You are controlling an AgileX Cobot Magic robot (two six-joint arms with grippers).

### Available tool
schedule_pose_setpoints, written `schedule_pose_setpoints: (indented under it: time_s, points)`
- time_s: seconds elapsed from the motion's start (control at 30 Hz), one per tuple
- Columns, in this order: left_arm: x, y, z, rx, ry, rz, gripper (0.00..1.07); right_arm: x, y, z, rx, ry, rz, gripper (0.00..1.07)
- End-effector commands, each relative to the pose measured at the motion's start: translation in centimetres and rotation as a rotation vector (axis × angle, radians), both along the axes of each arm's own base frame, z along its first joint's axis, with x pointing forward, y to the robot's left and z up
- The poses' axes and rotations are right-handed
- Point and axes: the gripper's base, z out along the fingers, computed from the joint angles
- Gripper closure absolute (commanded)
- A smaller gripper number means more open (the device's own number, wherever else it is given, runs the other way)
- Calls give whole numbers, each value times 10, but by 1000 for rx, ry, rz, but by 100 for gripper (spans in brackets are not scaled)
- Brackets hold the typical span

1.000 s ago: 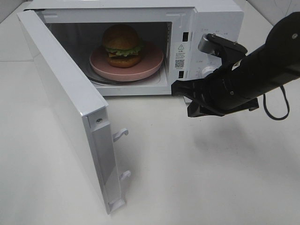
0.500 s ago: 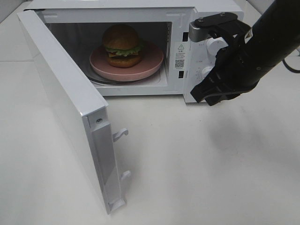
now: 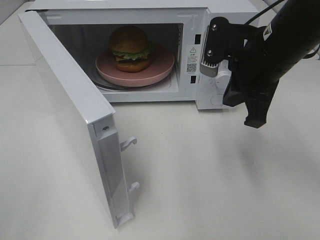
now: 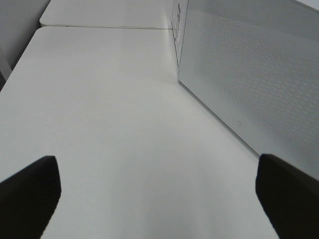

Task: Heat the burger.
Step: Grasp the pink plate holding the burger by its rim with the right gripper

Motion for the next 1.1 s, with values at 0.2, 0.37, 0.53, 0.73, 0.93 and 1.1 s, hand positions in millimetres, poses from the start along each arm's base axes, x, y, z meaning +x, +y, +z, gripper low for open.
schedule_pose_setpoints:
  time_s: [0.2, 0.37, 0.53, 0.73, 0.93, 1.1]
  points:
    - [-3, 0, 0, -3, -25, -3, 6, 1, -3, 4, -110, -57, 188, 60]
    - [-3, 0, 0, -3, -25, -3, 6, -1, 2, 4, -68, -43, 112, 18]
    - [-3, 0, 0, -3, -25, -3, 6, -5, 12, 5, -80, -65, 114, 7]
    - [-3, 0, 0, -3, -25, -3, 6, -5, 23, 8, -88, -146, 157, 8]
    - [-3, 0, 0, -3, -25, -3, 6, 0, 38, 4, -101, -166, 170, 10]
    - [-3, 0, 0, -3, -25, -3, 6, 12, 59, 1, -94, -179, 197, 11]
